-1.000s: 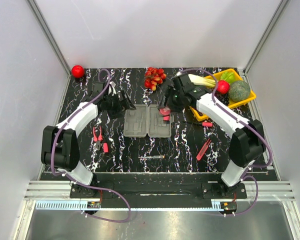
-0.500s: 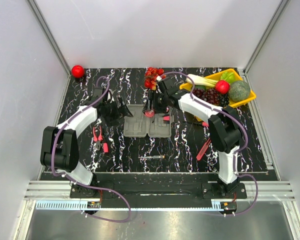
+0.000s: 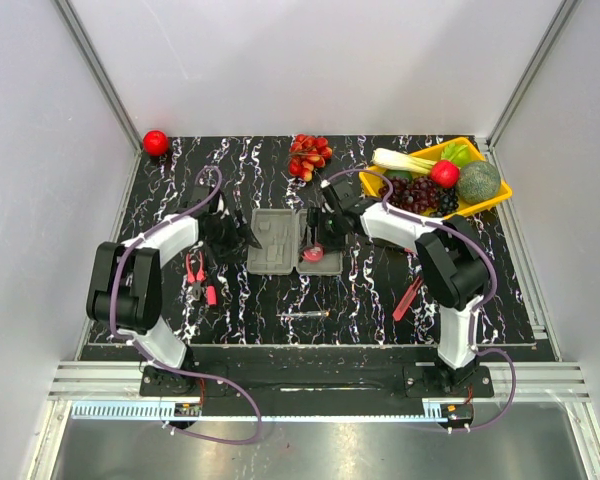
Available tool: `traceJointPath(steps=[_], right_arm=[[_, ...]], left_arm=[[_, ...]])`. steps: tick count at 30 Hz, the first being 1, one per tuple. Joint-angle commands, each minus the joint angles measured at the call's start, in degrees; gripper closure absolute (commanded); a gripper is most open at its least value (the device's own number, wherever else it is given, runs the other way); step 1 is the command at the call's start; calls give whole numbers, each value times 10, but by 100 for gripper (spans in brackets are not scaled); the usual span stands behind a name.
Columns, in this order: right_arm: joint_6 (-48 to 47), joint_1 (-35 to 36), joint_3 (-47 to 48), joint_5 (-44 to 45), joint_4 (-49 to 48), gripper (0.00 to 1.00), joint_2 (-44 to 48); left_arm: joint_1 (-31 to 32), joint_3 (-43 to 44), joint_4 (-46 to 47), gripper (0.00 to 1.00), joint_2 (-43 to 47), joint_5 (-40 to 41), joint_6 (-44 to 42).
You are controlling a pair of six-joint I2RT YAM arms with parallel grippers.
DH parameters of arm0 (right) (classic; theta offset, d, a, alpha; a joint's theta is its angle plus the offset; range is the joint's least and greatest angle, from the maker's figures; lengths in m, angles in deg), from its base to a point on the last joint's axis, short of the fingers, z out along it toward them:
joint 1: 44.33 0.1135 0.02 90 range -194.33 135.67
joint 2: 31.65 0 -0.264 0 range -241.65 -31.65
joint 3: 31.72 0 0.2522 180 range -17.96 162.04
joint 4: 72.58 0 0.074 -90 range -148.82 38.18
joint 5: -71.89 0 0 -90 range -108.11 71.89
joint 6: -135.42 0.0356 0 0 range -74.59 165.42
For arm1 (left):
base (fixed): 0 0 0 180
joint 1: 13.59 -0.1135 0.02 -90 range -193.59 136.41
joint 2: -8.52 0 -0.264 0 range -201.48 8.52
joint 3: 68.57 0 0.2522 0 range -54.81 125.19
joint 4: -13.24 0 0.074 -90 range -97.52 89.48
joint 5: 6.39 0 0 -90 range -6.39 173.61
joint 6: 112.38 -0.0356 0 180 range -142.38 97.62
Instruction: Pack the tool kit
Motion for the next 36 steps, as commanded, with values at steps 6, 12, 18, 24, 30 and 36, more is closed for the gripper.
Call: traceJointPath(steps=[6, 12, 18, 24, 30, 36], right_arm=[[-27, 0, 10, 41, 65, 66, 53], [-35, 12, 33, 85, 115, 66, 33], [-37, 18, 38, 105, 138, 66, 22], [-41, 24, 33, 113, 139, 65, 13], [-42, 36, 40, 155, 162, 65, 7], [-45, 41, 39, 197, 170, 65, 12]], left_arm=[[-3, -10, 12, 35, -49, -26, 20], [-3, -20, 24, 42, -68, -48, 35], [-3, -28, 33, 46, -79, -66, 44], [-3, -28, 39, 50, -89, -83, 44], [-3, -33, 41, 53, -94, -90, 51], [-3, -41, 52, 63, -111, -106, 63]])
